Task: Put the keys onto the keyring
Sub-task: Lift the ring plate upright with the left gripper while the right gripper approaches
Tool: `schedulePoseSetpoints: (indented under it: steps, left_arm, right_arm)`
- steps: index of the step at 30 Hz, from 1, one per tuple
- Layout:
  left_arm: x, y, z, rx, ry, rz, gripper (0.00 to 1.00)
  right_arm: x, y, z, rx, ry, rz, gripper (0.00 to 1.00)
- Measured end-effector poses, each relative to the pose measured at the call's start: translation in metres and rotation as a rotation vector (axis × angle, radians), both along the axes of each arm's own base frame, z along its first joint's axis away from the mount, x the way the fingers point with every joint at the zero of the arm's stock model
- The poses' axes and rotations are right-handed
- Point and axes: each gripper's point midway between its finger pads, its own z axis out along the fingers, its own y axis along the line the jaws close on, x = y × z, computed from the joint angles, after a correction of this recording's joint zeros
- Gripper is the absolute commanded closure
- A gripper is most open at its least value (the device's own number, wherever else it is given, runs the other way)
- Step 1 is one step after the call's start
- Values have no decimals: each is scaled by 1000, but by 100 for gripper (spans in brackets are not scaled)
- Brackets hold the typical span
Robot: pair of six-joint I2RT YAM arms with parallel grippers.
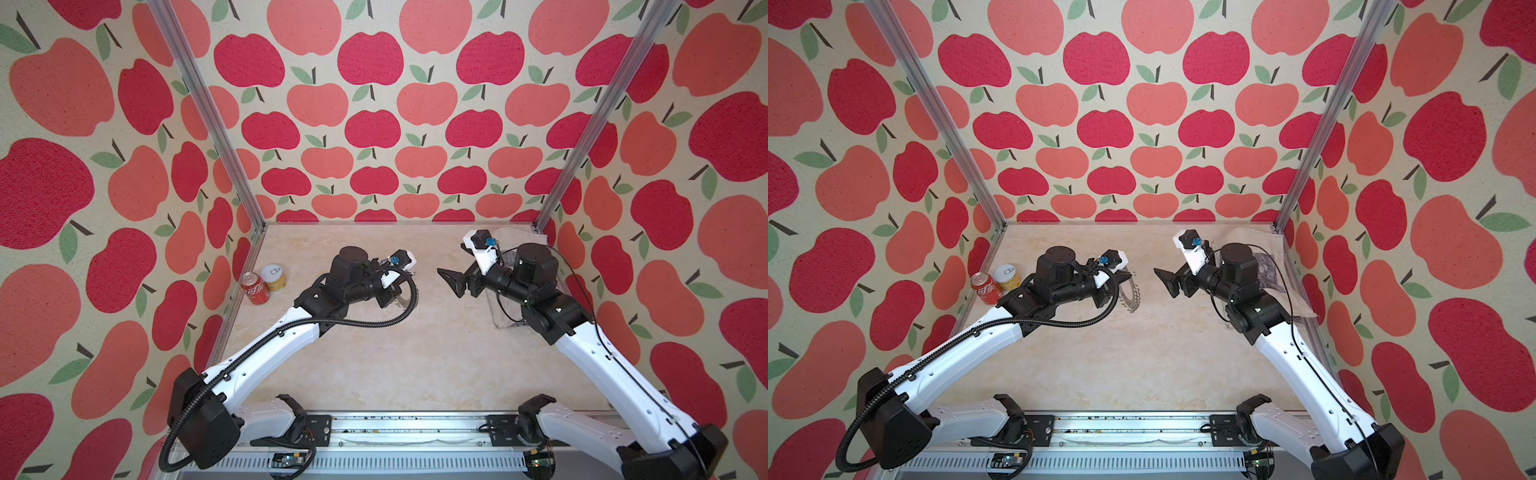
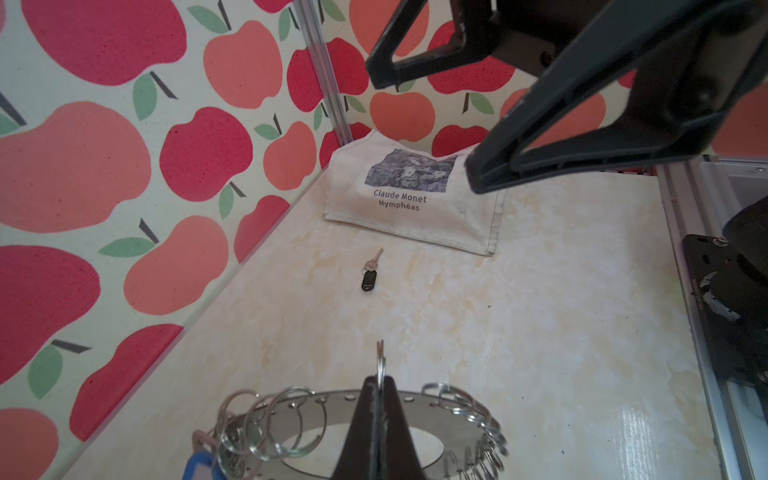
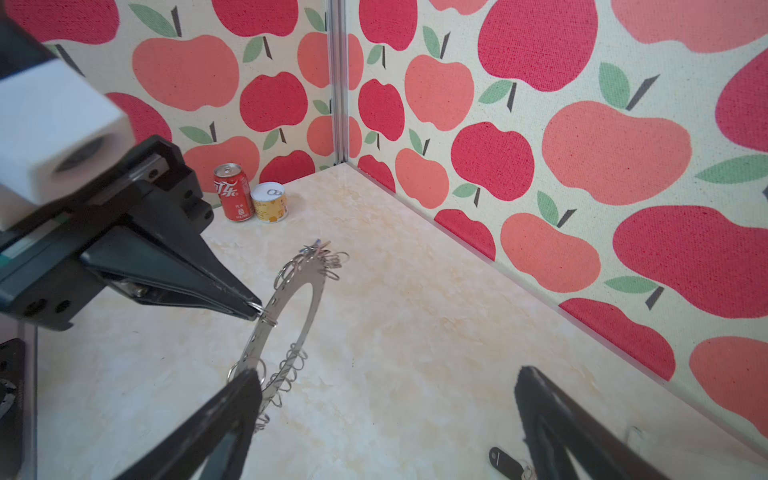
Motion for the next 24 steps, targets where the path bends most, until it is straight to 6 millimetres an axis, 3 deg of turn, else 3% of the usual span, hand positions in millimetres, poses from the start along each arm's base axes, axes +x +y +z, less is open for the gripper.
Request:
schedulePoseSetpoints:
  steps: [3,13,19,24]
  left_arm:
    - [-6,-7,14,-66,-56,-79,100]
    - [-33,-8,30,-215,-87,-276,100]
    - [-56,2,54,-299,-106,-346,100]
    - [-68,5,61,-361,-97,-400,100]
  right_arm:
    - [-13,0,13,21,-53,46,2]
    - [-58,5,34,60,-132,226,9]
    - [-78,10,20,71,-105,331,17]
    - [-88,15,6,84,-67,400,28]
